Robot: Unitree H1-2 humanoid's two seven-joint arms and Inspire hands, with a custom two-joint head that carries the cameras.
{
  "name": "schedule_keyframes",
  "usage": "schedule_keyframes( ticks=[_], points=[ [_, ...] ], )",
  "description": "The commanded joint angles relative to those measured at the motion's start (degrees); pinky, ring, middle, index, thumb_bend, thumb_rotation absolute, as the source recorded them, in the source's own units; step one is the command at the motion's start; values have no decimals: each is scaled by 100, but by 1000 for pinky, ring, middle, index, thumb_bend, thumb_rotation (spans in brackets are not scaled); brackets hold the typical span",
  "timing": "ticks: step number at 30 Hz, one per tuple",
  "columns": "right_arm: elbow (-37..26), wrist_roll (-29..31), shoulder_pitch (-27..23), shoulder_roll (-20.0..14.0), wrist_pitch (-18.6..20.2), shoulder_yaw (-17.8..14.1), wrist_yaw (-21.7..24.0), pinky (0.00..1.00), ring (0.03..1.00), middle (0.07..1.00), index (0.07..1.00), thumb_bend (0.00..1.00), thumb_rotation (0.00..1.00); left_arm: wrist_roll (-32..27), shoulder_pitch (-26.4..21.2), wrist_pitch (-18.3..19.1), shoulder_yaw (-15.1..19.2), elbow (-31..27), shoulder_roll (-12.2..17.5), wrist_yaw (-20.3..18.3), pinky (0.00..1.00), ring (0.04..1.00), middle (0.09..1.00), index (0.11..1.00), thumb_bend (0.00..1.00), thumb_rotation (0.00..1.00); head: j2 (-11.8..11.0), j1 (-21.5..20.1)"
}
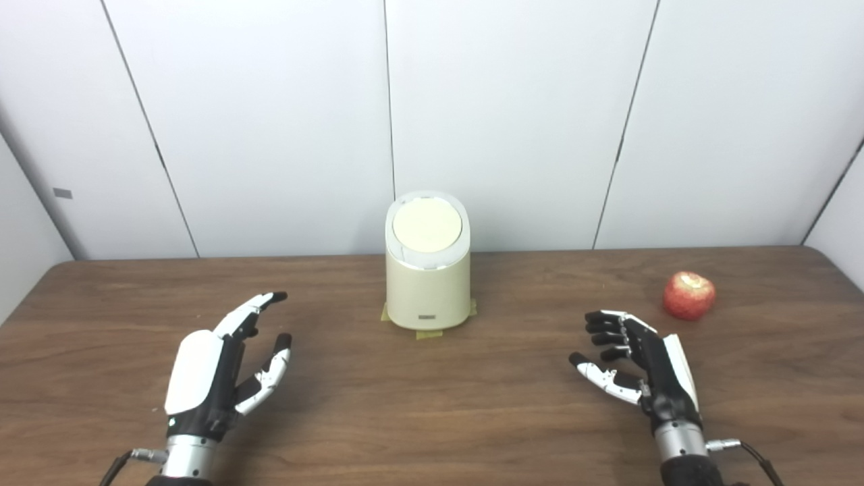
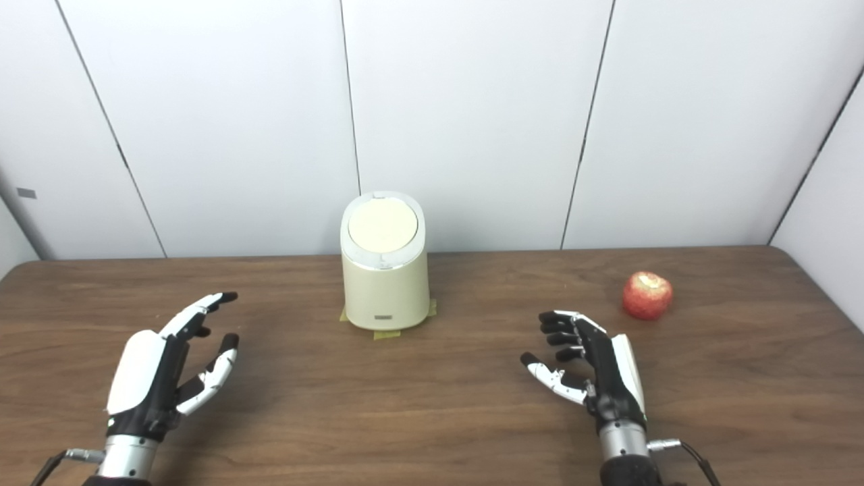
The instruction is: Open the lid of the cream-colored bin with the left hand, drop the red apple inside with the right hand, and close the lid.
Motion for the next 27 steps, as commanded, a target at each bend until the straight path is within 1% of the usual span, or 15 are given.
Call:
schedule_keyframes(
  ticks=[1, 5, 9, 17, 19, 21, 22, 24, 25, 26, 27],
  points=[
    [-138, -7, -166, -54, -111, -5, -20, 576, 656, 664, 659, 291, 79, 7, 136, -93, 4, 138, 76, 84, 678, 830, 860, 836, 199, 560, 5, 7],
    [-164, -22, -164, -56, -77, 1, -11, 575, 654, 662, 658, 287, 76, -32, 142, -87, 17, 133, 74, 71, 678, 829, 861, 840, 198, 591, 3, 2],
    [-179, -38, -167, -51, -39, 6, -8, 575, 655, 663, 660, 280, 103, -49, 139, -122, 15, 142, 80, 80, 677, 830, 862, 840, 192, 560, 0, 2],
    [-131, -4, -186, -39, -57, -8, -23, 571, 653, 663, 658, 291, 95, -139, 72, -92, 37, 131, 40, 62, 691, 835, 865, 841, 213, 603, -46, 13],
    [-111, 3, -189, -59, -77, -16, -22, 574, 655, 664, 658, 290, 100, -247, -20, -23, 88, -36, -36, 55, 719, 841, 869, 851, 274, 700, -50, 45],
    [-62, 26, -187, -73, -178, -27, -42, 569, 650, 659, 654, 289, 97, -356, -134, 112, 177, -270, -152, 61, 745, 853, 878, 866, 363, 790, -52, 58],
    [-39, 44, -186, -76, -236, -32, -53, 565, 645, 654, 650, 291, 72, -398, -190, 194, 223, -377, -210, 57, 763, 865, 886, 873, 416, 833, -53, 62],
    [-12, 88, -185, -68, -284, -45, -52, 566, 645, 652, 646, 293, 61, -505, -341, 353, 308, -584, -327, 38, 798, 890, 901, 878, 493, 842, -51, 62],
    [-16, 71, -182, -70, -273, -41, -52, 567, 646, 653, 646, 293, 63, -576, -416, 422, 340, -668, -376, 13, 807, 896, 905, 879, 510, 840, -48, 53],
    [-31, 46, -176, -71, -252, -31, -52, 568, 649, 654, 646, 291, 68, -662, -542, 542, 372, -774, -438, -44, 818, 903, 913, 881, 539, 829, -45, 44],
    [-43, 26, -172, -72, -238, -23, -54, 569, 650, 655, 648, 288, 68, -719, -624, 629, 390, -842, -475, -87, 833, 907, 928, 893, 589, 813, -44, 41]
  ],
)
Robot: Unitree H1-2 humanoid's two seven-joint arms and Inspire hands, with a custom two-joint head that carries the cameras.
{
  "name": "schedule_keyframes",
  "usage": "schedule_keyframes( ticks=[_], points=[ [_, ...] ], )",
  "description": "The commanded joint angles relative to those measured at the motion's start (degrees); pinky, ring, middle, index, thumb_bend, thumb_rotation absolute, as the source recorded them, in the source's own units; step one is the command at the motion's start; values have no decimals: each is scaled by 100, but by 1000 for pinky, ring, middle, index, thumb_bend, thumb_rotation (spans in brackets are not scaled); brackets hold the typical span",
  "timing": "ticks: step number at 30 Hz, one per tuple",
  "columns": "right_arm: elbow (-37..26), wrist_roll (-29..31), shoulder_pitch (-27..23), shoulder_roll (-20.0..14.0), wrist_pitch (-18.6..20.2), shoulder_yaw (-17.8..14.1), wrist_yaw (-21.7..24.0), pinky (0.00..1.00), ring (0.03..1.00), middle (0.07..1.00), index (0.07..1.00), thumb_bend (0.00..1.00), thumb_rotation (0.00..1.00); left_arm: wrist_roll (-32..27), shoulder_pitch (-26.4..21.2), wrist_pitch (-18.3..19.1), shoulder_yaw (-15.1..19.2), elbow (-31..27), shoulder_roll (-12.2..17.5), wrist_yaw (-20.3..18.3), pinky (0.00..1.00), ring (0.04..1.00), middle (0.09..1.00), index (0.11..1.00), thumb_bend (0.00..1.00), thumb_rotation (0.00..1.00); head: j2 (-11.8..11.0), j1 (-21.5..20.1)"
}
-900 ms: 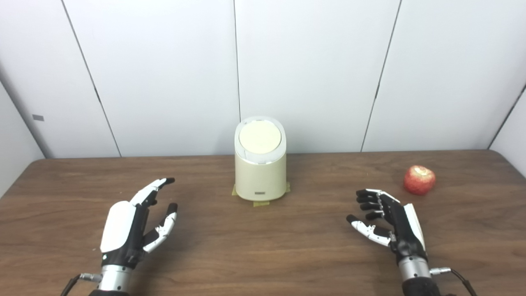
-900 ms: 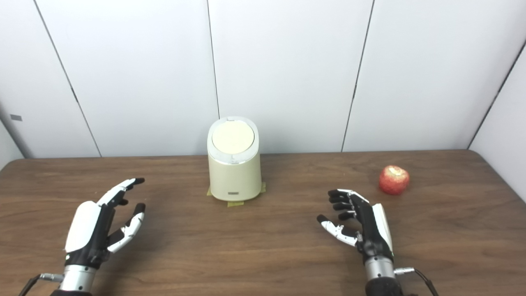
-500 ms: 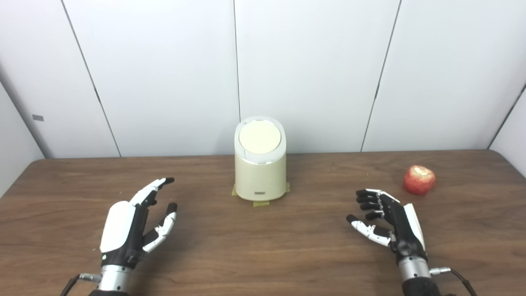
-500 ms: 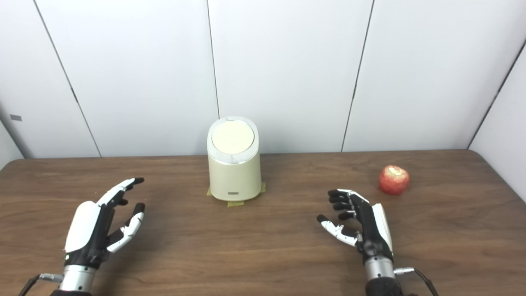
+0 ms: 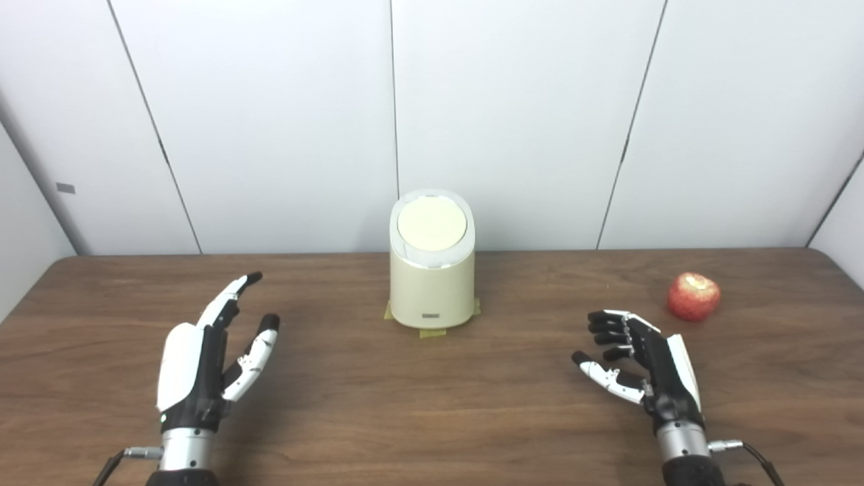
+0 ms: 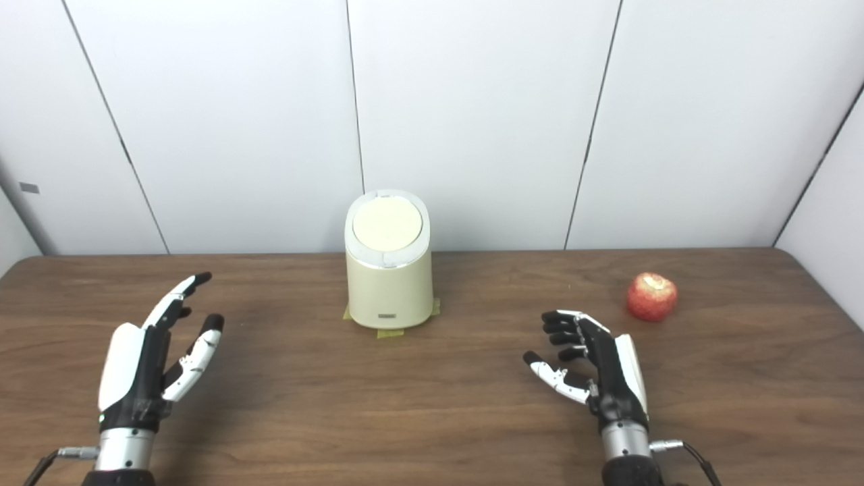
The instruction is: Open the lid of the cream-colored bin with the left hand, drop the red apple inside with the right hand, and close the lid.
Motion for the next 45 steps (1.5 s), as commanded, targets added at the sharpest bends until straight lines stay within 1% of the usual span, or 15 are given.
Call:
schedule_keyframes(
  ticks=[1, 2, 4, 6, 7, 12, 16, 19, 23, 25, 29, 36, 39, 41, 45],
  points=[
    [-104, -37, -166, -63, -128, 25, -7, 569, 651, 655, 648, 287, 67, -114, -557, 147, 94, -387, -6, -50, 838, 908, 934, 897, 607, 807, 14, -7],
    [-128, -29, -160, -54, -101, 26, 3, 570, 652, 656, 650, 286, 66, -126, -683, 306, 106, -462, -42, -119, 852, 917, 942, 907, 630, 808, 16, -8],
    [-139, -43, -156, -48, -83, 34, 4, 575, 655, 660, 653, 283, 65, -113, -968, 644, 108, -568, -89, -290, 914, 966, 983, 964, 739, 830, 18, -15],
    [-119, -31, -160, -33, -99, 31, -12, 578, 656, 660, 652, 283, 68, 78, -1261, 1006, 34, -604, -82, -455, 957, 991, 996, 991, 823, 839, 22, -21],
    [-124, -39, -160, -27, -87, 33, -17, 577, 656, 659, 650, 284, 69, 186, -1393, 1112, -20, -578, -76, -491, 982, 997, 999, 997, 860, 833, 22, -21],
    [-131, -49, -160, -30, -85, 48, -18, 570, 654, 663, 657, 282, 77, 457, -1890, 1444, -307, -466, -129, -646, 1000, 1000, 1000, 1000, 922, 793, 23, -13],
    [-88, -12, -164, -26, -170, 43, -32, 563, 644, 654, 647, 286, 60, 734, -2206, 1858, -552, -430, -259, -753, 1000, 1000, 1000, 1000, 981, 763, 28, -26],
    [-135, -34, -156, -17, -80, 52, -19, 560, 642, 655, 650, 287, 83, 1051, -2443, 2220, -771, -409, -372, -842, 1000, 1000, 1000, 1000, 994, 726, 37, -37],
    [-250, -39, -138, -6, 114, 67, 44, 572, 650, 665, 661, 282, 85, 1419, -2710, 2583, -1051, -301, -470, -934, 1000, 1000, 1000, 1000, 1000, 691, 42, -45],
    [-244, -8, -136, 3, 99, 59, 49, 576, 653, 666, 662, 283, 87, 1576, -2851, 2744, -1181, -186, -516, -1002, 1000, 1000, 1000, 1000, 1000, 663, 42, -45],
    [-233, -56, -132, -5, 51, 78, 29, 572, 649, 662, 658, 281, 89, 1689, -3041, 2927, -1332, 78, -560, -1090, 1000, 1000, 1000, 1000, 1000, 635, 45, -54],
    [-226, 14, -135, 26, 101, 52, 43, 584, 656, 665, 661, 289, 82, 1937, -3408, 3227, -1546, 666, -621, -997, 1000, 1000, 1000, 1000, 1000, 642, 36, -69],
    [-261, -7, -127, 23, 133, 67, 60, 582, 657, 664, 660, 287, 103, 1969, -3559, 3290, -1614, 882, -636, -975, 1000, 1000, 1000, 1000, 1000, 552, 41, -73],
    [-301, 34, -116, 38, 187, 62, 91, 586, 660, 668, 662, 286, 98, 2032, -3652, 3353, -1680, 1013, -631, -1012, 1000, 1000, 1000, 1000, 1000, 466, 42, -81],
    [-325, 53, -104, 48, 196, 64, 89, 582, 654, 663, 656, 288, 65, 2115, -3791, 3448, -1773, 1280, -619, -981, 1000, 1000, 1000, 1000, 999, 388, 40, -90]
  ],
)
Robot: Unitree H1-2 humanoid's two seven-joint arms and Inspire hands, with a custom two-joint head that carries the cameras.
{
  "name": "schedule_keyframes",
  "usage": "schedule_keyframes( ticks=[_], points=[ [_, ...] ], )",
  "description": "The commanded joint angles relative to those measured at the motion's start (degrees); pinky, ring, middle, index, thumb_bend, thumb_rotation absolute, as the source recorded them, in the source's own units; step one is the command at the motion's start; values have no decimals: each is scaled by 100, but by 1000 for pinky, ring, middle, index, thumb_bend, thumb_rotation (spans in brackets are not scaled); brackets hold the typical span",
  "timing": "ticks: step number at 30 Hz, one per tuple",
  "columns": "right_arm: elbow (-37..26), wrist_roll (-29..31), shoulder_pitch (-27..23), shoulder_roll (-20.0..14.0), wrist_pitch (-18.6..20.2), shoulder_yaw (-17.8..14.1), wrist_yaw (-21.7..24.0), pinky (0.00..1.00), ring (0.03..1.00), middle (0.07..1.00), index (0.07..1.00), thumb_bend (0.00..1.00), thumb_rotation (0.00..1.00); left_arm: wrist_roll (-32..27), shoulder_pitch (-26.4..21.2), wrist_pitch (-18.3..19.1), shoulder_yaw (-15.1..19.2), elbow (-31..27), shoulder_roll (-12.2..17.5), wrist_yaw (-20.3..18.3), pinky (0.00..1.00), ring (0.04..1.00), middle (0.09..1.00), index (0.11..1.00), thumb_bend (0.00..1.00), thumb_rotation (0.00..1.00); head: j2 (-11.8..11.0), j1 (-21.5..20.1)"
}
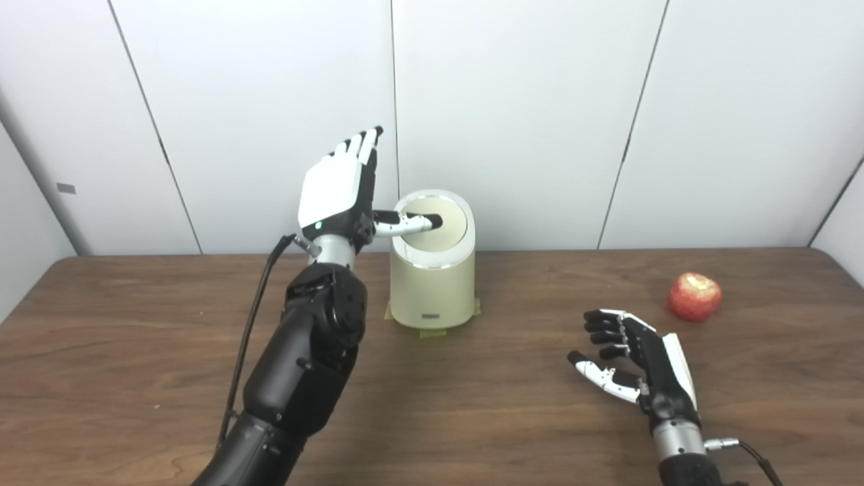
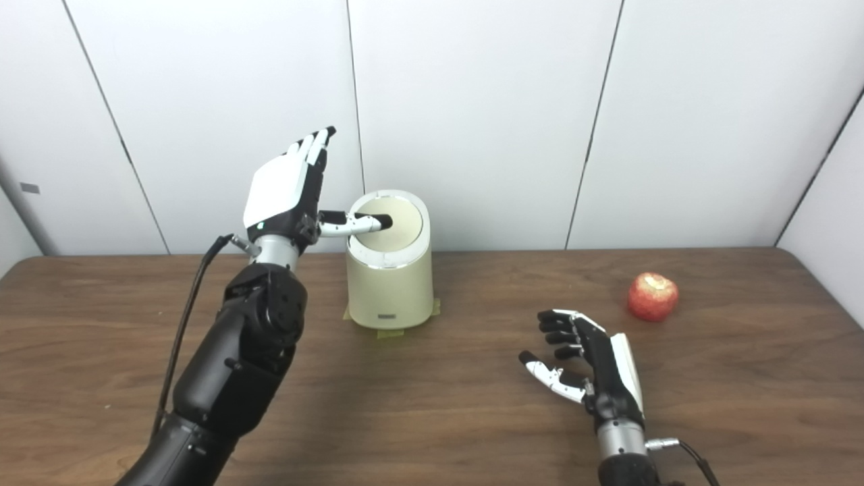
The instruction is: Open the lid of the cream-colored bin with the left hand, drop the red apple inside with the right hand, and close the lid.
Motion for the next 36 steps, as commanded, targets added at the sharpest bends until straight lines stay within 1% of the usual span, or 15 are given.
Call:
schedule_keyframes(
  ticks=[1, 5, 8, 16, 19, 20, 23, 26, 28, 30, 34, 36],
  points=[
    [-154, 30, -115, 7, -29, 5, 18, 583, 654, 662, 655, 288, 58, 122, -384, 47, -7, 54, -7, 143, 1000, 1000, 1000, 1000, 995, 381, 5, -2],
    [-156, 38, -106, 5, -47, 6, 20, 586, 654, 662, 654, 287, 47, 92, -487, 42, -29, 309, -13, 252, 1000, 1000, 1000, 1000, 981, 364, 15, -13],
    [-143, 20, -109, -1, -56, 16, 13, 584, 654, 662, 654, 288, 44, 66, -562, 60, -27, 503, -22, 288, 1000, 1000, 1000, 1000, 984, 389, 17, -20],
    [-162, 39, -108, 29, -32, 17, 10, 581, 653, 661, 652, 291, 44, 118, -663, 131, -78, 810, -28, 254, 1000, 1000, 1000, 1000, 1000, 391, 27, -49],
    [-161, 50, -106, 38, -44, 15, 7, 579, 654, 661, 652, 295, 56, 349, -687, 163, -124, 921, -34, 196, 1000, 1000, 1000, 1000, 993, 363, 29, -51],
    [-161, 41, -106, 37, -49, 19, 6, 574, 650, 659, 652, 292, 55, 412, -689, 166, -122, 948, -45, 185, 1000, 1000, 1000, 1000, 992, 339, 33, -59],
    [-170, 6, -107, 29, -38, 30, 5, 571, 647, 658, 650, 289, 59, 571, -692, 168, -101, 992, -81, 163, 1000, 1000, 1000, 1000, 993, 324, 37, -55],
    [-167, 21, -105, 33, -75, 27, -2, 577, 650, 658, 649, 291, 48, 637, -704, 166, -135, 995, -93, 195, 1000, 1000, 1000, 1000, 1000, 292, 45, -53],
    [-217, -7, -96, 26, -1, 40, 23, 582, 654, 661, 651, 292, 58, 791, -741, 164, -269, 923, -47, 96, 1000, 1000, 1000, 1000, 1000, 270, 58, -54],
    [-248, -45, -95, 19, 45, 56, 31, 582, 655, 662, 651, 289, 69, 1109, -803, 163, -499, 831, 44, -62, 1000, 1000, 1000, 1000, 1000, 246, 55, -57],
    [-237, -24, -108, 41, 60, 46, 22, 569, 648, 658, 648, 297, 57, 1846, -920, 165, -964, 727, 269, -521, 1000, 1000, 1000, 1000, 1000, 257, 39, -62],
    [-242, -28, -105, 46, 66, 49, 21, 569, 648, 659, 650, 298, 56, 2038, -930, 163, -1087, 695, 343, -703, 1000, 1000, 1000, 1000, 1000, 252, 17, -60]
  ],
)
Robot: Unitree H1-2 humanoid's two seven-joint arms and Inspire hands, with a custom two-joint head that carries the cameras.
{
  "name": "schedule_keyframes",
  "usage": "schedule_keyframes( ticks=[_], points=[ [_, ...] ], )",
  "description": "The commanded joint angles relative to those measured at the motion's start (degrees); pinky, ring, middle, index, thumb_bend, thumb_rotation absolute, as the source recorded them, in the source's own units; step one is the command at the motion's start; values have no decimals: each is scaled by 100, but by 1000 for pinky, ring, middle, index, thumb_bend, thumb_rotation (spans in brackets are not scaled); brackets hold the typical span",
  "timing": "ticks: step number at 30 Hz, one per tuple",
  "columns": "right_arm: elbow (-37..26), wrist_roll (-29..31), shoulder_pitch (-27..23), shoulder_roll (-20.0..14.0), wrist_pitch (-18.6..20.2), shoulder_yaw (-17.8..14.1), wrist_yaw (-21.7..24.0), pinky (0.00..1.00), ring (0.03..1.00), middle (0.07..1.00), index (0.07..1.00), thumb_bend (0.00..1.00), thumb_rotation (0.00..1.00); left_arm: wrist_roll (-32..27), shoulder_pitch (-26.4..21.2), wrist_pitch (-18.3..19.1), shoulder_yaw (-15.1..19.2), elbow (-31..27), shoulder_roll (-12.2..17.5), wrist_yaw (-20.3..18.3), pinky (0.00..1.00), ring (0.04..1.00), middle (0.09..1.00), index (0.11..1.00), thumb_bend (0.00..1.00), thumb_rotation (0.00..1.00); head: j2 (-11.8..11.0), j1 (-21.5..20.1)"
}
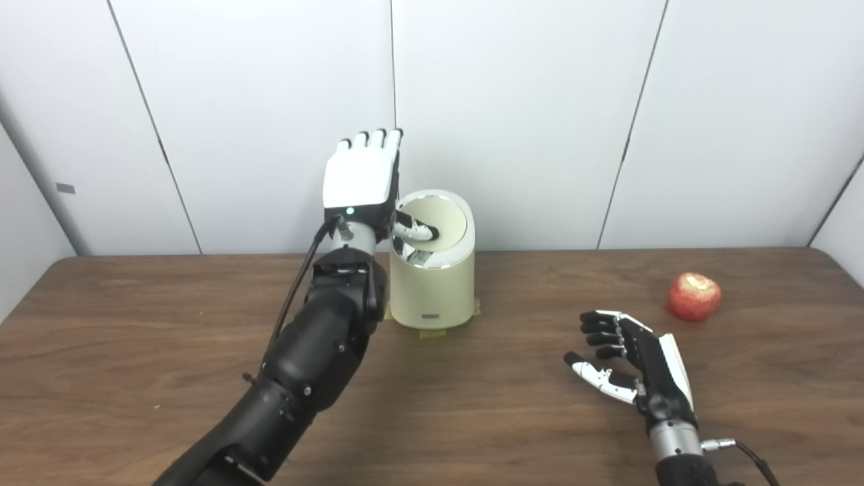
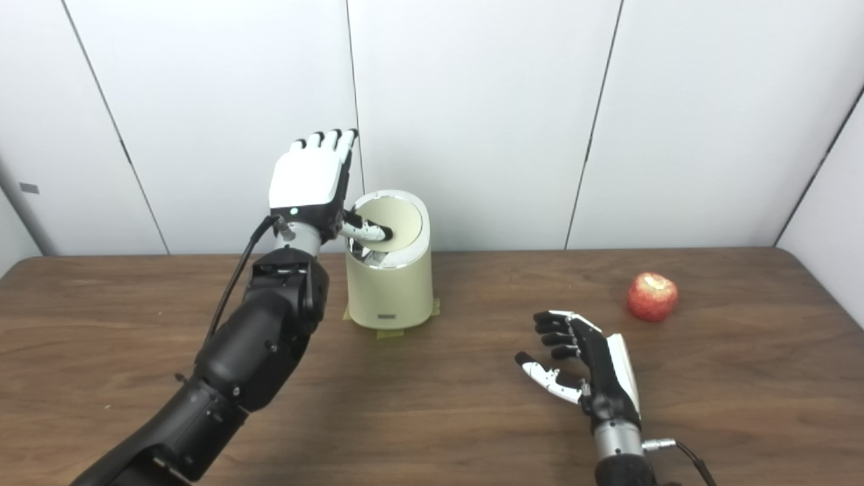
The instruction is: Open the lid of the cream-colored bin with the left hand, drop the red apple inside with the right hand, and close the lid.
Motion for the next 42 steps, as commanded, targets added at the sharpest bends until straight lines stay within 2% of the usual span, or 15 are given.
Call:
schedule_keyframes(
  ticks=[1, 7, 14, 18, 24, 27, 28, 29, 30, 31, 34, 39, 42],
  points=[
    [-170, -4, -126, 7, -21, 24, 16, 572, 650, 660, 650, 298, 51, 286, -287, 13, -34, -111, 90, -123, 1000, 1000, 1000, 1000, 1000, 250, 8, -7],
    [-193, -4, -118, -7, 45, 36, 57, 578, 651, 662, 652, 298, 56, 316, -212, 3, -74, -25, 144, -312, 1000, 1000, 1000, 1000, 1000, 241, 16, -18],
    [-263, -41, -112, -12, 173, 48, 90, 566, 641, 657, 649, 302, 39, 416, -164, 10, -114, 131, 172, -325, 1000, 1000, 1000, 1000, 1000, 261, 42, -36],
    [-261, -76, -122, -14, 204, 68, 101, 563, 636, 651, 645, 303, 78, 293, -128, -11, -88, 200, 195, -335, 1000, 1000, 1000, 1000, 1000, 252, 39, -45],
    [-312, -117, -128, -1, 333, 95, 107, 550, 627, 650, 640, 305, 65, 150, 2, -110, -151, 235, 264, -328, 1000, 1000, 1000, 1000, 1000, 259, 41, -67],
    [-341, -148, -125, -6, 386, 113, 91, 560, 637, 656, 646, 304, 80, -82, 120, -118, 12, 283, 178, -7, 1000, 1000, 1000, 1000, 995, 349, 61, -59],
    [-359, -145, -124, 4, 409, 110, 87, 559, 638, 656, 645, 305, 74, -218, 164, -107, 127, 276, 119, 161, 1000, 1000, 1000, 1000, 840, 591, 56, -59],
    [-376, -132, -121, 19, 429, 103, 83, 560, 638, 656, 645, 306, 65, -400, 205, -140, 272, 260, 55, 345, 1000, 1000, 1000, 1000, 756, 761, 63, -66],
    [-381, -128, -119, 23, 432, 100, 80, 559, 637, 656, 644, 306, 59, -615, 243, -214, 431, 230, -5, 523, 1000, 1000, 1000, 1000, 705, 878, 63, -66],
    [-377, -128, -119, 18, 420, 103, 80, 560, 637, 656, 644, 305, 54, -808, 272, -290, 584, 204, -59, 700, 1000, 1000, 1000, 1000, 677, 938, 63, -66],
    [-387, -129, -122, 18, 449, 101, 82, 562, 639, 657, 645, 300, 56, -1231, 325, -358, 952, 95, -201, 1053, 1000, 1000, 1000, 1000, 652, 994, 61, -70],
    [-339, -104, -126, 2, 405, 91, 77, 567, 644, 661, 650, 302, 67, -1506, 355, -423, 1239, 8, -229, 1564, 1000, 1000, 1000, 1000, 625, 1000, 56, -61],
    [-307, -102, -127, -3, 331, 90, 55, 561, 638, 657, 650, 302, 59, -1775, 387, -495, 1425, -113, -257, 1736, 1000, 1000, 1000, 1000, 618, 1000, 56, -61]
  ],
)
